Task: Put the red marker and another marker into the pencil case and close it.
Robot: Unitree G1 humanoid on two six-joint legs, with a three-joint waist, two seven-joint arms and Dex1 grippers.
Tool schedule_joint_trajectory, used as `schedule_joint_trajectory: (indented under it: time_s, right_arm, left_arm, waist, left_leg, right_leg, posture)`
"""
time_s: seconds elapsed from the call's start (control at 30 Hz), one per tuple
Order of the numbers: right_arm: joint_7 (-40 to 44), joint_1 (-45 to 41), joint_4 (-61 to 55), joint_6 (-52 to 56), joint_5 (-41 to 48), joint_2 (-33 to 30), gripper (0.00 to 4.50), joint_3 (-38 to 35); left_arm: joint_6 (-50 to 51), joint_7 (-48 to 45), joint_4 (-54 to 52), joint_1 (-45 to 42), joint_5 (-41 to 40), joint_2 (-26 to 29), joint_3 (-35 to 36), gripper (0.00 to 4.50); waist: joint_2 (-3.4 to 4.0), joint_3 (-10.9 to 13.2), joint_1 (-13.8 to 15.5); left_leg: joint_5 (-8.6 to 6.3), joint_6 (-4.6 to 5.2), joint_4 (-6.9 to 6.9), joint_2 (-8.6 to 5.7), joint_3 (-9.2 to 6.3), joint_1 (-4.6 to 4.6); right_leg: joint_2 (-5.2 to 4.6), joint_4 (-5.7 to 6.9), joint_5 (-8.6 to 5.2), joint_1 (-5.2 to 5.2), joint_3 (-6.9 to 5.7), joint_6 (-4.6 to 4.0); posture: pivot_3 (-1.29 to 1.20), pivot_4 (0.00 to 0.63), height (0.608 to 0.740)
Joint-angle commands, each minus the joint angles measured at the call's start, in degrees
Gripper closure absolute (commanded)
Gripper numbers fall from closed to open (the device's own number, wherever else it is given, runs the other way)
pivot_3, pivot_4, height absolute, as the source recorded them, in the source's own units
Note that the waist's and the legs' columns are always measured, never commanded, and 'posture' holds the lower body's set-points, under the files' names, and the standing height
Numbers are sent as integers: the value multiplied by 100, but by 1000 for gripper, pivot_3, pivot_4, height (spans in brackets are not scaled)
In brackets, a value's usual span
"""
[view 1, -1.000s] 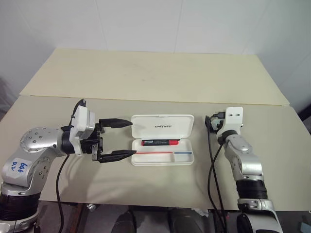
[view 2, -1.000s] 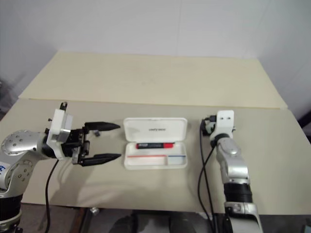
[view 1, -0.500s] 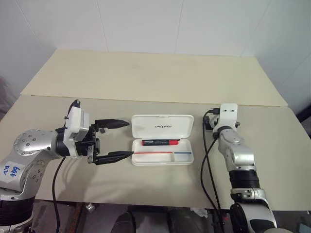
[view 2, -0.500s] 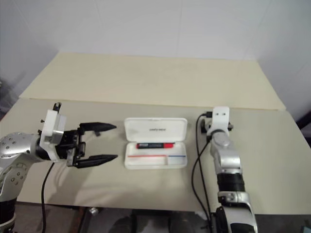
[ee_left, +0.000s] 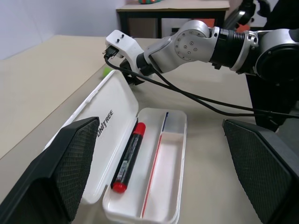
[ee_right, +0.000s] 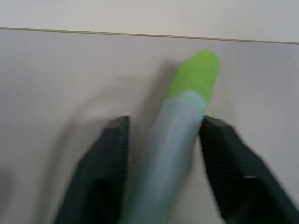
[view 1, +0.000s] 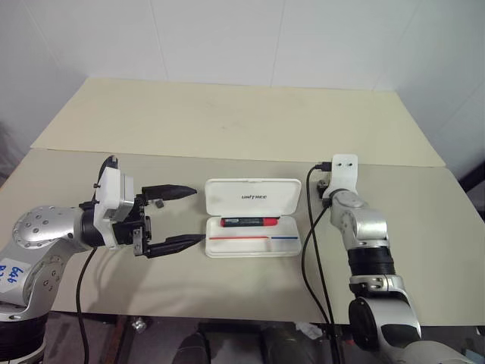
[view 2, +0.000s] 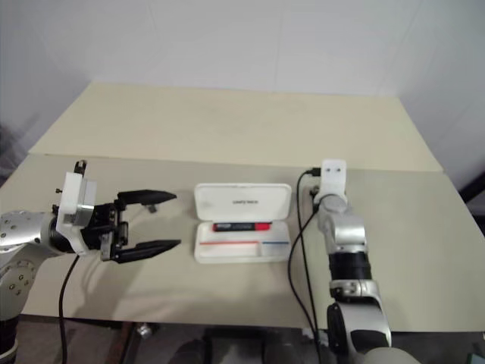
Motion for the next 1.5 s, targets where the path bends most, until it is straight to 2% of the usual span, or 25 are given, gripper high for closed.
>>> schedule_joint_trajectory:
  time_s: [0.03, 0.07, 0.1, 0.2, 0.4, 0.67, 0.83, 0.93, 1.13, 1.2, 1.3, 1.37, 1.5]
  right_arm:
    - [16, -2, 373, 72, -67, -52, 3575, -24]
    - [47, -41, 417, 53, -70, -65, 3957, -4]
    - [74, -67, 444, 35, -75, -76, 4034, 14]
    - [319, -122, 451, -80, -81, -151, 4026, 143]
    - [1459, -64, -7, -529, 99, -506, 4026, 467]
    - [2505, -151, -636, -741, 530, -769, 4026, 319]
    - [2752, -307, -855, -1111, 757, -773, 4026, 182]
    - [2713, -514, -819, -1770, 1074, -564, 4026, -147]
    - [3133, -718, -1365, -1531, 1808, -442, 4026, -206]
    - [3587, -698, -1726, -1419, 2210, -477, 4026, -120]
    - [4102, -630, -1922, -1413, 2356, -678, 4026, 80]
    - [5051, -606, -2102, -1599, 2350, -1079, 4026, 478]
    - [6191, -634, -2224, -1563, 2614, -1569, 4026, 772]
  left_arm:
    - [-89, 58, -226, 41, -116, 89, 187, 0]
    - [-89, 67, -232, 52, -115, 90, 198, 0]
    - [-90, 72, -238, 62, -115, 91, 209, 0]
    - [-96, 96, -240, 86, -110, 98, 240, 0]
    - [-107, 98, -226, 123, -109, 105, 266, 0]
    - [-153, 70, -145, 53, -95, 86, 192, 0]
    - [-173, 23, -101, 44, -106, 68, 167, 0]
    - [-185, 25, -103, 55, -105, 53, 162, 0]
    - [-200, 75, -162, 119, -120, 21, 160, 0]
    - [-198, 108, -218, 187, -136, -5, 180, 0]
    - [-203, 135, -255, 250, -149, -29, 182, 0]
    - [-214, 149, -278, 393, -166, -62, 224, 0]
    - [-264, 193, -305, 583, -226, -125, 338, 0]
  waist:
    - [-1, 0, 3]
    - [-2, -1, 1]
    - [-3, -2, -4]
    - [-4, -3, -23]
    - [3, 3, -84]
    - [22, 14, -135]
    - [23, 15, -140]
    - [24, 15, -135]
    - [26, 16, -138]
    - [31, 20, -139]
    - [35, 22, -131]
    - [38, 24, -126]
    - [37, 24, -116]
  left_leg:
    - [0, 1, 0, -1, 0, 0]
    - [0, 1, 0, -2, 0, 0]
    - [0, 1, 0, -2, 0, 0]
    - [0, 1, -1, 0, 1, 0]
    - [0, 1, -13, 1, 13, -6]
    - [2, -6, -79, 8, 14, -34]
    - [-1, -11, -88, 8, 15, -35]
    - [0, -12, -86, 7, 14, -34]
    - [2, -15, -86, 9, 10, -32]
    - [2, -15, -87, 10, 9, -33]
    - [2, -15, -87, 12, 7, -34]
    - [2, -15, -86, 11, 6, -33]
    - [1, -14, -83, 10, 4, -33]
  right_leg:
    - [-2, -1, 0, 2, 0, 0]
    - [-3, -3, 0, 2, 0, 0]
    - [-3, -4, 1, 3, 0, 0]
    - [-2, -5, 1, 2, 0, -1]
    - [2, -4, 1, -17, 8, -1]
    - [7, -5, -15, -74, 8, -13]
    - [4, -14, -18, -75, 8, -14]
    - [3, -9, -18, -75, 7, -14]
    - [4, -7, -18, -72, 3, -15]
    - [4, -7, -19, -72, 2, -15]
    - [3, -8, -19, -72, 0, -15]
    - [1, -8, -19, -71, -1, -16]
    - [-1, -8, -19, -69, -4, -16]
  posture:
    - [0, 150, 740]
    - [0, 150, 740]
    - [0, 150, 740]
    - [0, 150, 740]
    - [0, 150, 740]
    - [0, 150, 740]
    - [0, 150, 740]
    - [0, 150, 740]
    - [0, 150, 740]
    - [0, 150, 740]
    - [0, 150, 740]
    - [0, 150, 740]
    - [0, 150, 740]
